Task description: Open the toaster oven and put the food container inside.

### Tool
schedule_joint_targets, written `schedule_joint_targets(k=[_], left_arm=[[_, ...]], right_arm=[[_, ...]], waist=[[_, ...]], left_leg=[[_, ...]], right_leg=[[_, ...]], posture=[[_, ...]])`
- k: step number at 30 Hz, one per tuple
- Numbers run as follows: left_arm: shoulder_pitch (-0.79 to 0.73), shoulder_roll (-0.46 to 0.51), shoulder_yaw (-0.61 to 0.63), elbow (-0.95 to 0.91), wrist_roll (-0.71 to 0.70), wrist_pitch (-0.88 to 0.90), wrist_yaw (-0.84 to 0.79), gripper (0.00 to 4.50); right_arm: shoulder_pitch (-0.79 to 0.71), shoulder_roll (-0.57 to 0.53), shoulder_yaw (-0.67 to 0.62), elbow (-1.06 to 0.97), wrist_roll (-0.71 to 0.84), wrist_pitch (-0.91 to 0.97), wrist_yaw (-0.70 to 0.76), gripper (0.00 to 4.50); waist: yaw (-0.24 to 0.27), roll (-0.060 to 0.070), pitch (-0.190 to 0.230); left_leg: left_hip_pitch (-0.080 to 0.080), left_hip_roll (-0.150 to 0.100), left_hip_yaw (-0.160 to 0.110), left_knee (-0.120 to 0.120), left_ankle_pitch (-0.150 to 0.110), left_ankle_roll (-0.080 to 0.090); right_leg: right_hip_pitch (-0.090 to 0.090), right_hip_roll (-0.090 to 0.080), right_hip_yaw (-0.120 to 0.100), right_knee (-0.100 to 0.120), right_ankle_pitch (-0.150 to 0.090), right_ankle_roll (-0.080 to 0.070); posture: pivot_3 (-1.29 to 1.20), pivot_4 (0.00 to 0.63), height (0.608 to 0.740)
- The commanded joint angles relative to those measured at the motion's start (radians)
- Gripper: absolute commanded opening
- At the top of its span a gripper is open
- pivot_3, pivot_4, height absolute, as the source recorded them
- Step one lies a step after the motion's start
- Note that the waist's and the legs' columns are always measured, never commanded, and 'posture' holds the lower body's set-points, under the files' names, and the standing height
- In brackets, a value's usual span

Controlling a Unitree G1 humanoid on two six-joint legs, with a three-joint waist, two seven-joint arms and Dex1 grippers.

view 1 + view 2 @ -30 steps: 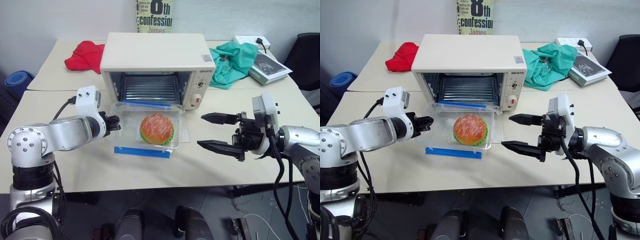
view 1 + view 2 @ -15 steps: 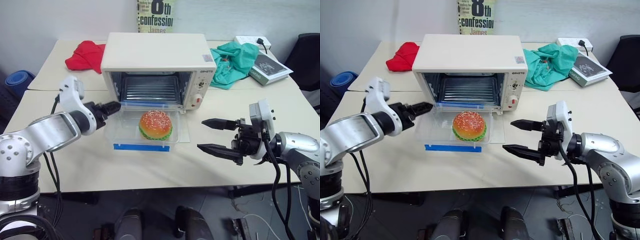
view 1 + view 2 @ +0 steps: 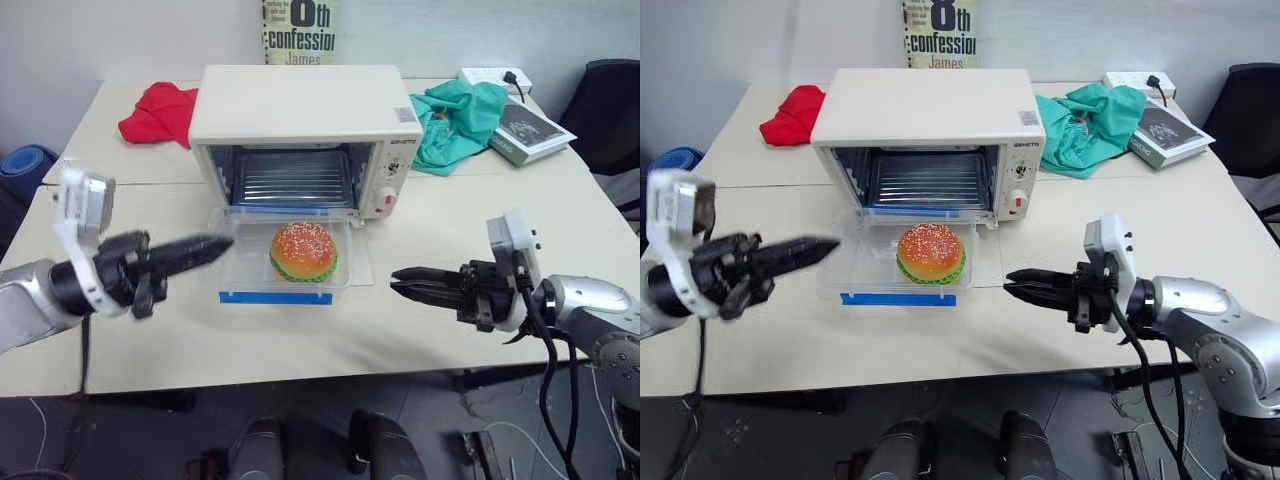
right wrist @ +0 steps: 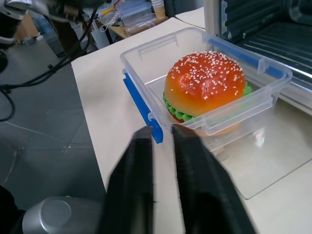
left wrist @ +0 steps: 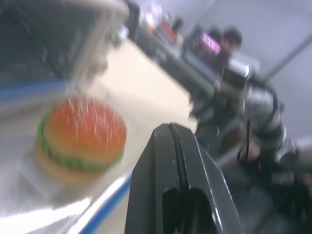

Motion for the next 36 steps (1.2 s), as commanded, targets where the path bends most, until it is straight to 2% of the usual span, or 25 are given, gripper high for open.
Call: schedule_joint_targets(k=[1,3,6,12,18,20,25,31,36], left_arm=[[0.055,0.09,-0.085,-0.016,0.293,-0.162,-0.286,0.0],[0.058,0.124,-0.161,-0.01,0.436,-0.255,-0.355,0.0],[0.023,0.122,-0.242,0.002,0.551,-0.32,-0.395,0.0],[-0.139,0.026,-0.452,0.031,0.747,-0.409,-0.405,0.0],[-0.325,-0.122,-0.582,0.139,0.901,-0.446,-0.363,0.0],[-0.383,-0.186,-0.611,0.208,0.988,-0.508,-0.316,0.0],[-0.507,-0.338,-0.613,0.328,1.088,-0.533,-0.195,0.0],[-0.58,-0.474,-0.557,0.407,1.139,-0.561,-0.059,0.0],[-0.544,-0.499,-0.508,0.356,1.119,-0.536,-0.033,0.0]], right_arm=[[-0.013,0.05,0.074,-0.054,-0.009,0.0,-0.043,0.02],[-0.031,0.088,0.123,-0.038,-0.039,0.004,-0.083,0.02],[-0.05,0.124,0.175,-0.01,-0.063,0.008,-0.097,0.02],[-0.095,0.193,0.275,0.077,-0.176,-0.024,-0.104,0.02],[-0.172,0.256,0.306,0.215,-0.32,-0.096,-0.134,0.02],[-0.215,0.281,0.31,0.287,-0.393,-0.148,-0.156,0.02],[-0.326,0.349,0.294,0.465,-0.497,-0.228,-0.191,0.02],[-0.419,0.417,0.249,0.598,-0.549,-0.3,-0.217,0.02],[-0.416,0.424,0.242,0.599,-0.559,-0.312,-0.191,0.02]], waist=[[0.0,0.001,0.0],[0.0,0.001,0.0],[0.001,0.001,0.0],[0.0,0.001,0.0],[-0.001,0.001,0.0],[-0.001,0.001,0.0],[-0.003,0.001,0.0],[-0.01,0.001,0.0],[-0.024,0.001,0.0]], left_leg=[[0.0,0.001,0.001,-0.001,0.0,0.0],[0.0,0.004,0.003,-0.002,-0.001,-0.001],[-0.002,0.004,0.005,-0.006,0.0,-0.002],[-0.002,0.004,0.009,-0.01,0.001,-0.004],[-0.002,0.006,0.013,-0.007,0.002,-0.005],[-0.002,0.006,0.013,-0.004,0.001,-0.003],[-0.002,0.007,0.013,0.001,0.001,-0.002],[-0.003,0.007,0.014,0.003,0.003,-0.005],[-0.003,0.007,0.014,0.003,0.003,-0.005]], right_leg=[[-0.001,0.0,0.0,0.0,-0.001,-0.002],[-0.003,0.002,0.001,-0.001,-0.001,-0.004],[-0.008,0.002,0.002,0.0,0.001,-0.002],[-0.013,0.003,0.002,0.005,0.001,-0.002],[-0.013,0.004,0.003,0.007,0.002,0.0],[-0.013,0.004,0.003,0.008,0.002,0.0],[-0.013,0.004,0.004,0.012,0.002,0.0],[-0.013,0.004,0.005,0.017,0.002,0.0],[-0.013,0.004,0.005,0.017,0.002,0.0]], posture=[[0.0,0.15,0.74],[0.0,0.15,0.74],[0.0,0.15,0.74],[0.0,0.15,0.74],[0.0,0.15,0.74],[0.0,0.15,0.74],[0.0,0.15,0.74],[0.0,0.15,0.74],[0.0,0.15,0.74]])
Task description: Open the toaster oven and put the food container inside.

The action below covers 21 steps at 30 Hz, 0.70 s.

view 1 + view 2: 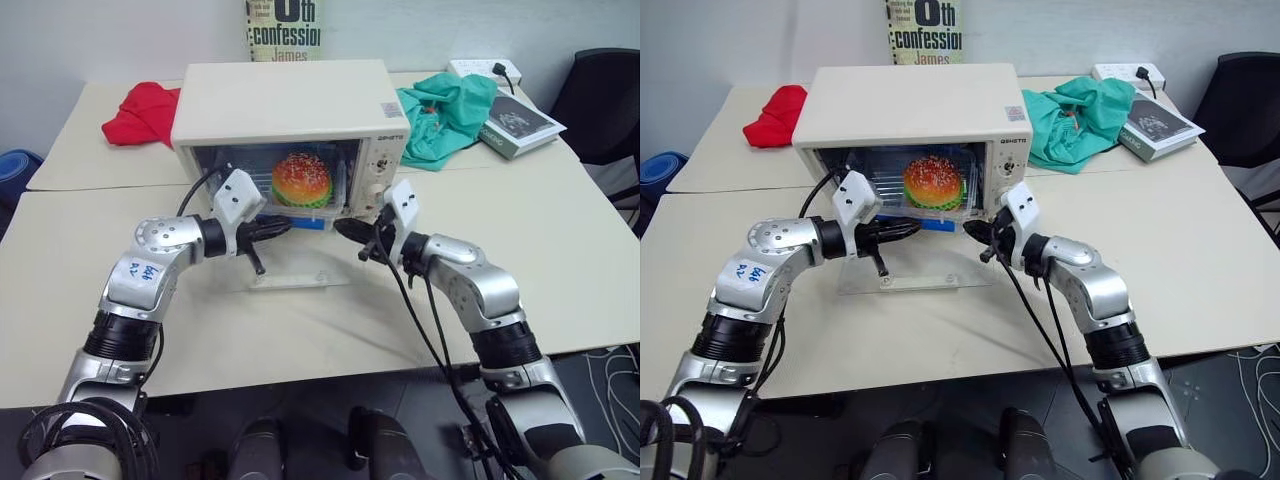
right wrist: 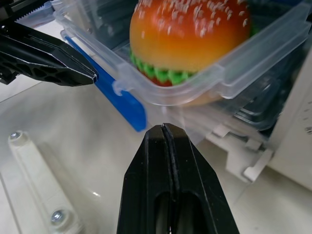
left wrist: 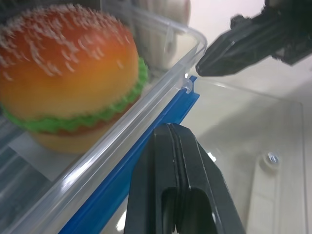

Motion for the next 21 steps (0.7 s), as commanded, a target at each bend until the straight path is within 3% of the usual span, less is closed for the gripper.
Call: schedule_joint_targets(k=[1,8,13,21], left_arm=[[0.03,0.011,0.054,-0.069,-0.013,0.008,0.011,0.0],[0.146,0.095,0.15,-0.215,-0.126,0.109,-0.074,0.0],[0.19,0.182,0.22,-0.223,-0.138,0.117,-0.098,0.0],[0.104,0.134,0.18,-0.106,-0.064,0.065,-0.022,0.0]], right_arm=[[0.006,-0.001,-0.022,-0.034,0.005,-0.017,0.029,0.02],[0.046,0.015,0.025,-0.116,0.032,0.049,0.104,0.02],[-0.042,0.091,0.043,-0.006,-0.032,0.004,0.066,0.02],[-0.207,0.166,0.021,0.271,-0.15,-0.154,-0.015,0.02]], waist=[[-0.005,0.0,0.0],[-0.015,0.0,0.0],[-0.029,0.0,0.0],[-0.027,0.0,0.0]], left_leg=[[0.0,0.0,0.0,0.0,0.0,0.0],[0.001,0.001,0.0,0.0,0.0,0.0],[0.001,0.001,0.0,0.0,0.0,0.0],[0.0,0.001,0.0,0.0,0.0,-0.001]], right_leg=[[0.0,0.0,0.0,0.0,0.0,0.0],[0.0,0.0,0.0,0.001,0.0,0.0],[0.0,0.0,0.0,0.001,0.0,0.0],[0.0,0.0,0.0,0.001,0.0,0.0]], posture=[[0.0,0.15,0.74],[0.0,0.15,0.74],[0.0,0.15,0.74],[0.0,0.15,0.74]])
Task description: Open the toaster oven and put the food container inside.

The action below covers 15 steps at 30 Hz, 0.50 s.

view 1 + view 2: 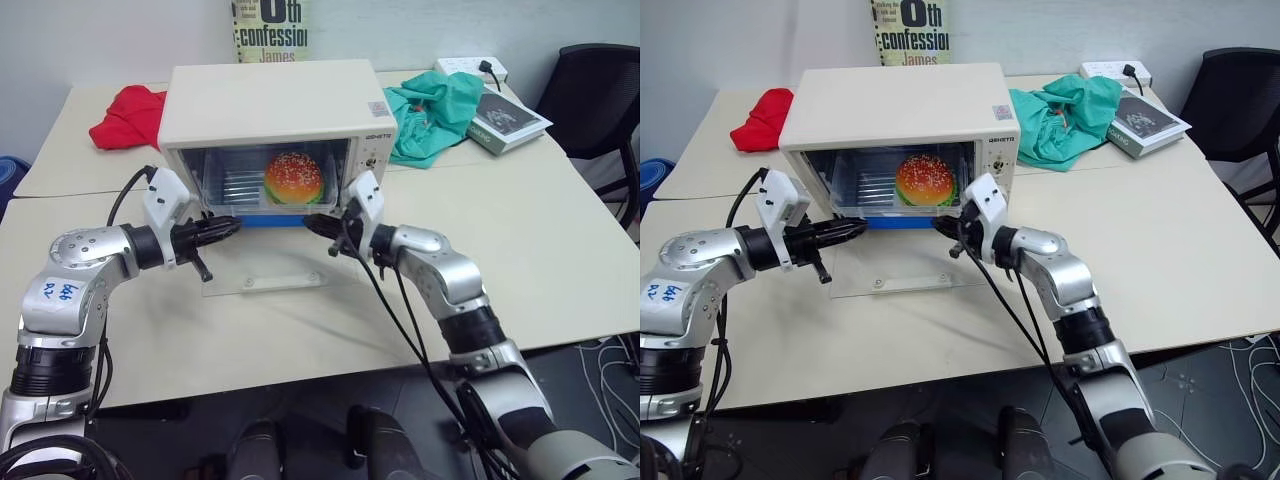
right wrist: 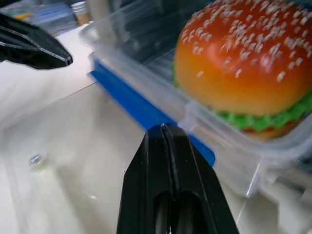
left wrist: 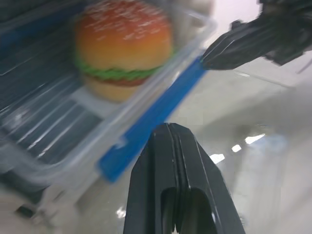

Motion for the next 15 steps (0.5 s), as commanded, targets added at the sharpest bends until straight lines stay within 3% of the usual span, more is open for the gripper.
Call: schedule_joint_targets(k=[1,4,8,15], left_arm=[[-0.076,-0.044,-0.048,0.045,0.067,-0.048,0.066,0.0],[-0.142,-0.096,-0.091,0.142,0.154,-0.113,0.138,0.0],[-0.197,-0.134,-0.077,0.199,0.162,-0.15,0.157,0.0],[-0.141,-0.061,0.025,0.084,0.051,-0.072,0.077,0.0]], right_arm=[[-0.065,0.015,-0.038,0.099,-0.044,-0.086,-0.05,0.02],[-0.106,0.025,-0.068,0.171,-0.056,-0.127,-0.077,0.02],[-0.114,0.019,-0.087,0.179,-0.052,-0.142,-0.074,0.02],[0.083,-0.081,-0.103,-0.213,0.082,0.076,0.059,0.02]], waist=[[0.002,0.0,0.0],[-0.002,0.0,0.0],[-0.006,0.0,0.0],[-0.006,0.0,0.0]], left_leg=[[0.0,0.0,0.0,0.0,0.0,0.0],[-0.001,-0.001,0.001,0.0,0.0,0.0],[0.0,-0.001,0.001,0.0,0.0,0.0],[0.0,0.0,0.001,-0.002,0.0,-0.001]], right_leg=[[0.0,0.0,0.0,0.0,0.0,0.0],[0.0,-0.001,0.0,-0.001,0.0,0.0],[0.0,-0.001,0.0,0.0,0.0,0.0],[-0.001,0.0,0.0,0.0,0.0,0.0]], posture=[[0.0,0.15,0.74],[0.0,0.15,0.74],[0.0,0.15,0.74],[0.0,0.15,0.74]])
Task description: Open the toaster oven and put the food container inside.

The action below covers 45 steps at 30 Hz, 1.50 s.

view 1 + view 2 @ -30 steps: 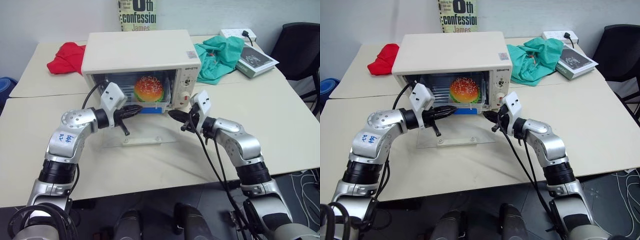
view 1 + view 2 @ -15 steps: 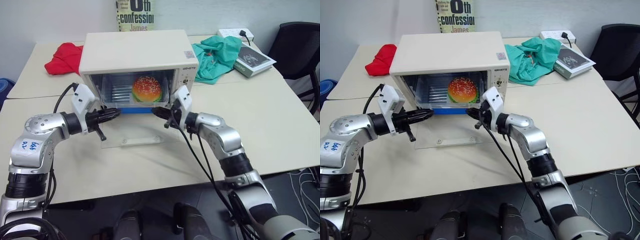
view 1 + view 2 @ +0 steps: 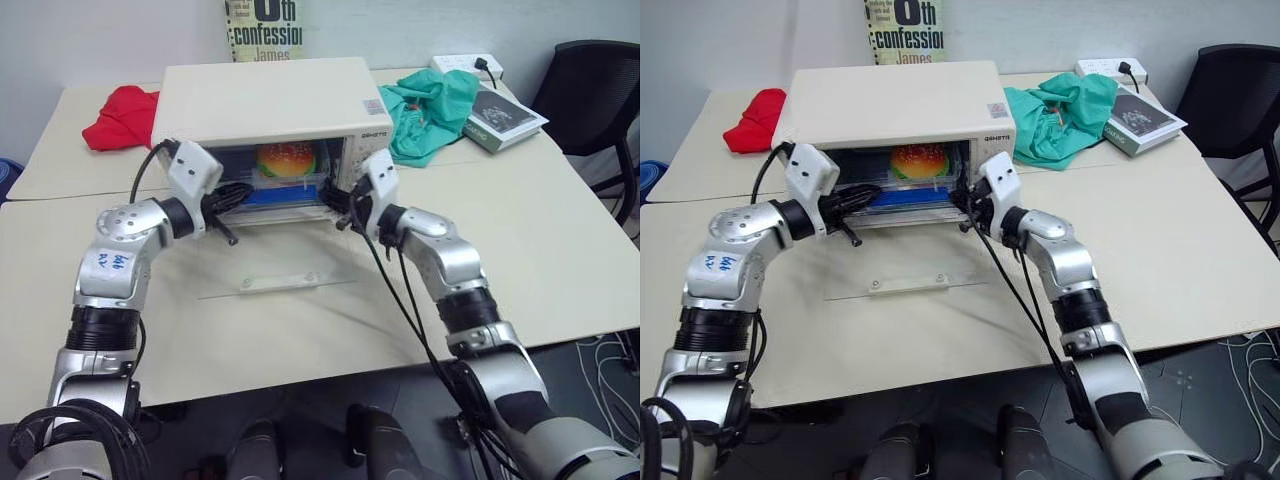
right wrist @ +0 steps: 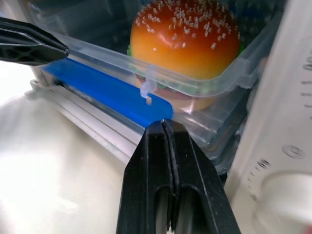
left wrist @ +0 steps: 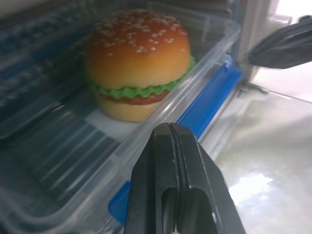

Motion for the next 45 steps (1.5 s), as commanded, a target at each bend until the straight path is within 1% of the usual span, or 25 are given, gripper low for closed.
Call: schedule_joint_targets(k=[1,3,6,8,10,13,16,18,19,22,25,27,29,33,34,35,37,38,40,42,43,45], left_arm=[[0.043,0.065,0.107,-0.124,-0.1,0.074,-0.057,0.0],[0.096,0.114,0.165,-0.192,-0.178,0.145,-0.109,0.0],[0.197,0.224,0.252,-0.275,-0.269,0.219,-0.216,0.57],[0.272,0.306,0.314,-0.319,-0.319,0.245,-0.3,1.16],[0.326,0.372,0.369,-0.344,-0.359,0.266,-0.369,1.71],[0.397,0.476,0.434,-0.34,-0.367,0.28,-0.453,2.69],[0.426,0.547,0.484,-0.287,-0.356,0.25,-0.511,3.61],[0.419,0.578,0.498,-0.264,-0.356,0.238,-0.532,4.28],[0.413,0.589,0.499,-0.256,-0.35,0.226,-0.536,4.49],[0.387,0.609,0.492,-0.241,-0.327,0.182,-0.525,4.49],[0.357,0.604,0.489,-0.242,-0.346,0.173,-0.512,4.49],[0.343,0.598,0.485,-0.244,-0.356,0.179,-0.501,4.49],[0.338,0.592,0.48,-0.247,-0.36,0.181,-0.497,4.49],[0.351,0.579,0.483,-0.239,-0.355,0.172,-0.494,4.49],[0.354,0.575,0.486,-0.235,-0.354,0.172,-0.493,4.49],[0.359,0.569,0.49,-0.227,-0.355,0.173,-0.492,4.49],[0.364,0.559,0.492,-0.211,-0.351,0.167,-0.489,4.5],[0.365,0.557,0.493,-0.208,-0.349,0.165,-0.488,4.5],[0.372,0.554,0.493,-0.204,-0.345,0.152,-0.494,4.5],[0.368,0.553,0.489,-0.194,-0.348,0.143,-0.498,4.5],[0.366,0.553,0.488,-0.19,-0.349,0.141,-0.499,4.5],[0.36,0.555,0.482,-0.179,-0.35,0.133,-0.506,4.5]], right_arm=[[0.105,-0.073,-0.024,-0.269,0.107,0.142,0.065,0.02],[0.191,-0.133,-0.039,-0.425,0.172,0.231,0.086,0.02],[0.33,-0.24,-0.066,-0.617,0.248,0.33,0.112,0.0],[0.414,-0.293,-0.095,-0.697,0.284,0.383,0.102,0.0],[0.484,-0.322,-0.116,-0.739,0.311,0.418,0.088,0.0],[0.588,-0.353,-0.088,-0.755,0.283,0.407,0.083,0.0],[0.622,-0.319,-0.052,-0.728,0.257,0.378,0.052,0.0],[0.603,-0.276,-0.032,-0.68,0.235,0.356,0.018,0.0],[0.592,-0.255,-0.021,-0.654,0.221,0.344,0.004,0.0],[0.559,-0.198,0.019,-0.575,0.181,0.301,-0.02,0.0],[0.521,-0.15,0.037,-0.494,0.145,0.254,-0.034,0.0],[0.488,-0.129,0.041,-0.446,0.118,0.224,-0.045,0.0],[0.444,-0.126,0.029,-0.44,0.112,0.206,-0.039,0.0],[0.339,-0.171,-0.098,-0.564,0.268,0.311,0.003,0.0],[0.321,-0.197,-0.117,-0.584,0.294,0.346,0.011,0.0],[0.295,-0.253,-0.146,-0.615,0.328,0.38,0.041,0.0],[0.26,-0.38,-0.217,-0.651,0.402,0.449,0.108,0.38],[0.252,-0.422,-0.239,-0.658,0.425,0.464,0.128,0.61],[0.249,-0.544,-0.319,-0.643,0.48,0.498,0.203,1.25],[0.238,-0.657,-0.422,-0.601,0.566,0.561,0.27,1.97],[0.234,-0.691,-0.455,-0.584,0.6,0.586,0.285,2.27],[0.236,-0.761,-0.517,-0.55,0.656,0.633,0.315,3.03]], waist=[[0.001,0.0,0.0],[0.001,0.0,0.0],[0.002,0.0,0.0],[0.004,0.0,0.0],[0.005,0.0,0.0],[0.005,0.0,0.0],[0.006,0.0,0.0],[0.006,0.0,0.0],[0.004,0.0,0.0],[0.004,0.0,0.0],[0.004,0.0,0.0],[0.004,0.0,0.0],[0.002,0.0,0.0],[0.003,0.001,0.001],[0.004,0.001,0.001],[0.004,0.001,0.001],[0.008,0.002,0.001],[0.013,0.002,0.001],[0.02,0.002,0.001],[0.026,0.002,0.001],[0.028,0.002,0.001],[0.029,0.002,0.001]], left_leg=[[0.0,0.0,0.0,0.0,-0.001,0.0],[0.0,0.0,0.0,0.0,-0.001,0.0],[0.001,0.0,0.0,0.0,-0.002,0.0],[0.0,0.001,0.0,0.0,-0.003,0.003],[0.001,0.001,0.0,0.0,-0.004,0.004],[0.002,0.001,0.0,0.0,-0.005,0.004],[0.003,0.001,-0.001,-0.001,-0.005,0.004],[0.003,0.001,0.0,0.0,-0.005,0.004],[0.003,0.001,0.0,-0.001,-0.005,0.004],[0.003,0.001,0.0,-0.001,-0.005,0.003],[0.002,0.001,0.0,-0.002,-0.004,0.002],[0.001,0.001,0.0,-0.002,-0.004,0.001],[0.001,0.001,0.002,0.0,-0.004,0.001],[0.001,0.001,0.002,0.0,-0.004,0.001],[0.001,0.001,0.002,0.0,-0.004,0.001],[0.001,0.001,0.002,0.0,-0.004,0.001],[0.001,0.001,0.002,0.0,-0.004,0.001],[0.001,0.001,0.001,0.0,-0.005,0.002],[0.001,0.001,0.001,0.0,-0.005,0.002],[0.001,0.001,0.002,0.0,-0.006,0.003],[0.001,0.001,0.002,0.0,-0.007,0.005],[0.001,0.001,0.003,0.0,-0.007,0.005]], right_leg=[[0.0,0.0,0.0,0.0,0.0,0.0],[0.0,0.0,0.0,0.0,0.0,0.0],[0.0,0.0,0.0,0.0,0.0,0.0],[0.0,0.0,0.0,-0.001,-0.001,-0.001],[0.001,0.0,0.0,-0.002,-0.001,-0.001],[0.001,0.0,-0.001,-0.006,-0.001,-0.002],[0.001,0.0,-0.002,-0.005,-0.002,-0.002],[0.001,0.0,-0.002,-0.005,-0.002,-0.002],[0.001,0.0,-0.001,-0.005,-0.002,-0.003],[0.0,0.0,-0.001,-0.005,-0.002,-0.003],[0.0,0.0,-0.001,-0.003,-0.002,-0.003],[0.0,0.001,-0.001,-0.002,-0.002,-0.003],[0.0,0.0,-0.001,-0.002,-0.002,-0.002],[-0.001,0.0,-0.001,-0.001,-0.001,-0.002],[-0.001,0.0,-0.001,-0.001,-0.001,-0.002],[-0.001,0.0,-0.001,-0.001,-0.001,-0.002],[-0.001,0.0,-0.001,-0.001,-0.001,-0.002],[0.0,0.0,-0.001,-0.001,-0.001,-0.002],[0.0,0.001,-0.001,-0.002,-0.002,-0.002],[0.0,0.001,-0.001,-0.003,-0.002,-0.002],[0.0,0.001,-0.001,-0.003,-0.001,-0.002],[0.0,0.001,-0.001,-0.004,-0.001,-0.002]], posture=[[0.0,0.15,0.74],[0.0,0.15,0.74],[0.0,0.15,0.74],[0.0,0.15,0.74],[0.0,0.15,0.74],[0.0,0.15,0.74],[0.0,0.15,0.74],[0.0,0.15,0.74],[0.0,0.15,0.74],[0.0,0.15,0.74],[0.0,0.15,0.74],[0.0,0.15,0.74],[0.0,0.15,0.74],[0.0,0.15,0.74],[0.0,0.15,0.74],[0.0,0.15,0.74],[0.0,0.15,0.74],[0.0,0.15,0.74],[0.0,0.15,0.74],[0.0,0.15,0.74],[0.0,0.15,0.74],[0.0,0.15,0.74]])
